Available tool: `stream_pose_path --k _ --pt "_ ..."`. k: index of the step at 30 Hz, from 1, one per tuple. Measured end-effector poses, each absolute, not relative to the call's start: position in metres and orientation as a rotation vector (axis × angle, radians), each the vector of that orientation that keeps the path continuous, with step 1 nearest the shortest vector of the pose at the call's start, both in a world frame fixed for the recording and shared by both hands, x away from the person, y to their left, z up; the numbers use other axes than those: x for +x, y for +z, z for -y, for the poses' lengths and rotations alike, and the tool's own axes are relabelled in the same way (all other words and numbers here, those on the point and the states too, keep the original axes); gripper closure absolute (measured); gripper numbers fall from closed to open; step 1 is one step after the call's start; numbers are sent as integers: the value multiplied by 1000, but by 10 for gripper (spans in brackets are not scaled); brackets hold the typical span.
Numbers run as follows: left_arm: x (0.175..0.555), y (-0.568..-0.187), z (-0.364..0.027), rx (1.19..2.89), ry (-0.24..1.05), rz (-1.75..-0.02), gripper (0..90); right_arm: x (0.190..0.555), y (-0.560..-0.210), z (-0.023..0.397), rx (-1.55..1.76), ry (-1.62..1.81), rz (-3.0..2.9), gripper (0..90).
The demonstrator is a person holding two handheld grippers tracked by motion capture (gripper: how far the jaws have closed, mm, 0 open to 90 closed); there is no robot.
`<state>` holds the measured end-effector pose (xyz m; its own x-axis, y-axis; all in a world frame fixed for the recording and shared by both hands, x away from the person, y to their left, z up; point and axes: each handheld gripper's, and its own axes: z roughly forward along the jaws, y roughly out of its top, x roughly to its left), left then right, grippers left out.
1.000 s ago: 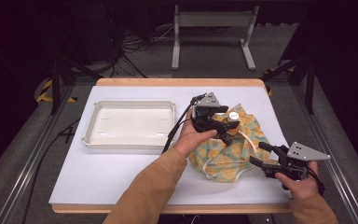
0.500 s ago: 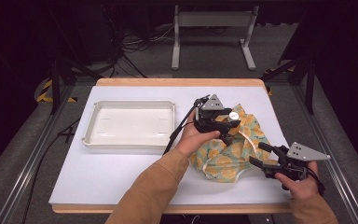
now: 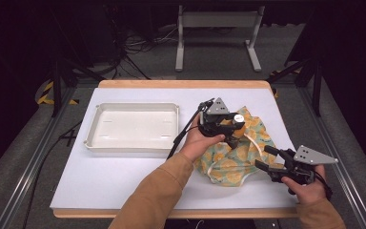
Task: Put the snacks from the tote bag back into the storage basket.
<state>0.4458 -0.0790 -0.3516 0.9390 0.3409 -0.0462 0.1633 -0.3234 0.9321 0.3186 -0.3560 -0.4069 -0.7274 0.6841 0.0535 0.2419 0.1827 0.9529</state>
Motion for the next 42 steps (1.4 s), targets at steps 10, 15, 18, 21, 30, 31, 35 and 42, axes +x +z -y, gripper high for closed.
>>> stream_pose_path --k 10,15,18,21,30,31,35,42 --pt "437 -338 78 1878 234 -415 585 319 -408 356 866 1560 -2084 309" --pt "433 -328 76 1858 256 -426 585 319 -408 355 869 1560 -2087 312" --pt "430 -320 74 1848 261 -438 585 319 -408 355 869 1560 -2088 312" --pt "426 -312 72 1836 267 -442 585 319 -408 355 871 1559 -2092 315" --pt "414 -288 62 1801 281 -431 585 318 -408 353 861 1554 -2098 322" --pt "413 -286 61 1800 284 -434 585 318 -408 353 860 1556 -2097 324" --pt "410 -279 56 1795 293 -436 585 318 -408 353 859 1551 -2098 326" --pt "406 -267 39 1778 300 -452 585 317 -408 351 858 1547 -2102 327"
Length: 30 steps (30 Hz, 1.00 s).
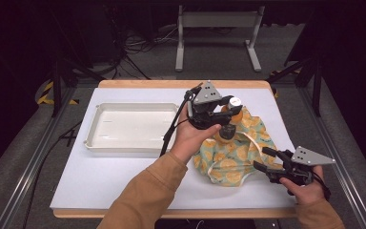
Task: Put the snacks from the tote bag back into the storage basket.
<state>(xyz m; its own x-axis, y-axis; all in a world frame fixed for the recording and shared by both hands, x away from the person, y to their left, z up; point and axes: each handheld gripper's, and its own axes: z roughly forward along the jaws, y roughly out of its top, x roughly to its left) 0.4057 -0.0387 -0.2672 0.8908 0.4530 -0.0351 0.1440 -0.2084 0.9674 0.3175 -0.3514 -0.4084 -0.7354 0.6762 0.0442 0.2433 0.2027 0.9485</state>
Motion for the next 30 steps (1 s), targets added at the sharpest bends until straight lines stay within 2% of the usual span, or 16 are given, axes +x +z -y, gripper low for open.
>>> stream_pose_path --k 30 --pt "398 -249 -52 1768 389 -553 584 318 -410 349 863 1534 -2117 327"
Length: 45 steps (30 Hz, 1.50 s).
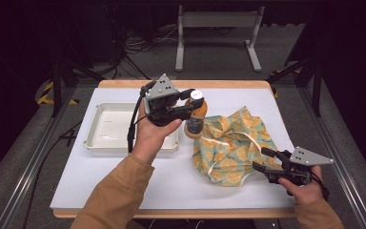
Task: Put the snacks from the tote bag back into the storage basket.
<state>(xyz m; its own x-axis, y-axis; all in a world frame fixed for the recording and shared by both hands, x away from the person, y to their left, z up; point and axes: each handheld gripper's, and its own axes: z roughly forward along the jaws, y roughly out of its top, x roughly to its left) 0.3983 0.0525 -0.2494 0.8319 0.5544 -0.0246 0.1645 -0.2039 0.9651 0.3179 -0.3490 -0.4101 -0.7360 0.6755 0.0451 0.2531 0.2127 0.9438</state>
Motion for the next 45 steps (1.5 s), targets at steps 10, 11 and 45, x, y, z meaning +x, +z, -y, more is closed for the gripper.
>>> stream_pose_path --k 10,11,45 --pt "399 -251 -74 1787 378 -570 584 318 -410 348 863 1534 -2119 325" --pt "399 -252 -76 1787 378 -572 584 318 -410 348 864 1534 -2119 325" --pt "426 -298 -115 1873 412 -759 583 318 -412 347 862 1535 -2124 321"
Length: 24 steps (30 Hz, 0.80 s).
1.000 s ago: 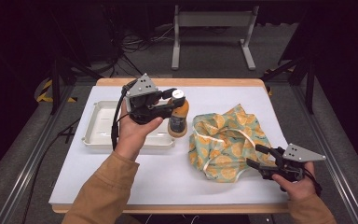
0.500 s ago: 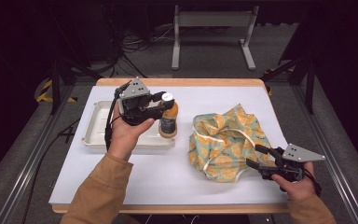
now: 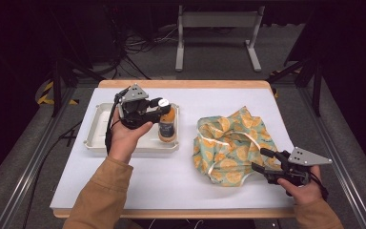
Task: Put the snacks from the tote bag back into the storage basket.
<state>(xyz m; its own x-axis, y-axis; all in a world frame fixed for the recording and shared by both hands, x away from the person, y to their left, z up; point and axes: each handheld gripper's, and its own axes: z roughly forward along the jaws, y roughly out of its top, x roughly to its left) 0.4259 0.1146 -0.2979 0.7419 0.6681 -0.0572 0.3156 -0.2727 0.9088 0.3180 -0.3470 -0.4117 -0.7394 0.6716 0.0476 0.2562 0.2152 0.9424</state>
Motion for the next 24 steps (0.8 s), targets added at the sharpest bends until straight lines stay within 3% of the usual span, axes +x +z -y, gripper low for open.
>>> stream_pose_path --k 24 --pt "432 -318 -118 1971 365 -819 583 318 -412 346 856 1535 -2130 318"
